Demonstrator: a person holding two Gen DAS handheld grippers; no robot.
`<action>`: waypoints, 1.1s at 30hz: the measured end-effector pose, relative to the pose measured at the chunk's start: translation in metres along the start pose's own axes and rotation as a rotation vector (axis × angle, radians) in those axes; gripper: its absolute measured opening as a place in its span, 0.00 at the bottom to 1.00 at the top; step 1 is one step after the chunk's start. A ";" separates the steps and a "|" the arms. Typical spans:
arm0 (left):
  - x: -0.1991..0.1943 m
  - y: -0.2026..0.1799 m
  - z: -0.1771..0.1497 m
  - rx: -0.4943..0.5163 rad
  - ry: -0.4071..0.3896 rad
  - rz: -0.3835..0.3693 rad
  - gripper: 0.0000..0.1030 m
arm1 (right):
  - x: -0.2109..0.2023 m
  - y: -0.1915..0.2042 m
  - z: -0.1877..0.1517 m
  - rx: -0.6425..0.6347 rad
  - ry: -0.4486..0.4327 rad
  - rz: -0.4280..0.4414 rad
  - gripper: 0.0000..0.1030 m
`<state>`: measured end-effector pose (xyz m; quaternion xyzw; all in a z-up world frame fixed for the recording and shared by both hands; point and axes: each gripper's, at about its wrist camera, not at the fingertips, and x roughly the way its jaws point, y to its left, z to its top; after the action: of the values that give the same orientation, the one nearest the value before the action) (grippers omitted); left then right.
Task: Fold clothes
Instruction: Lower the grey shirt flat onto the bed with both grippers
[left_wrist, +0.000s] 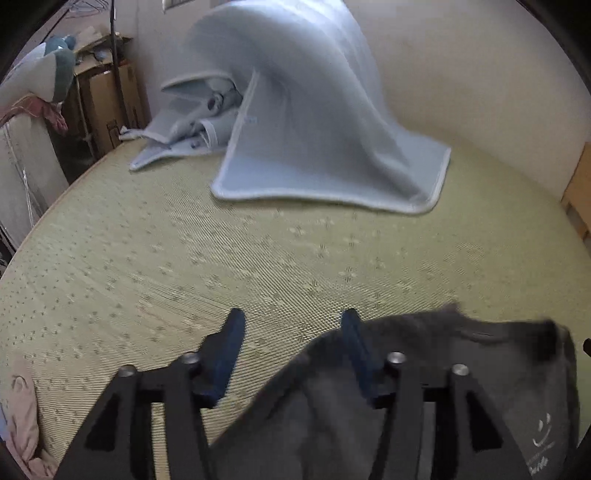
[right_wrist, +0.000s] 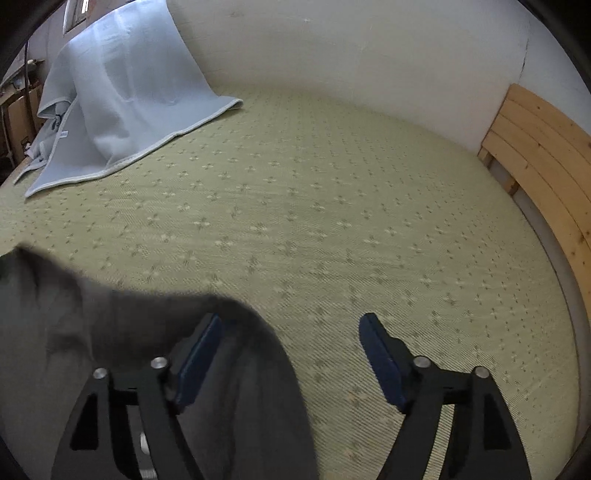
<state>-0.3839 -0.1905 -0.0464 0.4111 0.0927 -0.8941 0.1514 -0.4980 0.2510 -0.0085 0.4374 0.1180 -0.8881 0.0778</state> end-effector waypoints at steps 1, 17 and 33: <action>-0.010 0.003 -0.002 0.001 -0.014 -0.015 0.61 | -0.009 -0.002 0.000 -0.008 -0.005 0.021 0.81; -0.105 0.011 -0.026 0.057 -0.042 -0.222 0.62 | -0.063 0.071 -0.006 -0.061 0.000 0.268 0.54; -0.413 0.036 -0.072 0.054 -0.352 -0.296 0.81 | -0.431 0.036 -0.081 0.021 -0.431 0.351 0.70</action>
<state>-0.0662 -0.1226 0.2214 0.2345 0.1002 -0.9667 0.0217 -0.1671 0.2537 0.2815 0.2527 0.0120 -0.9348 0.2495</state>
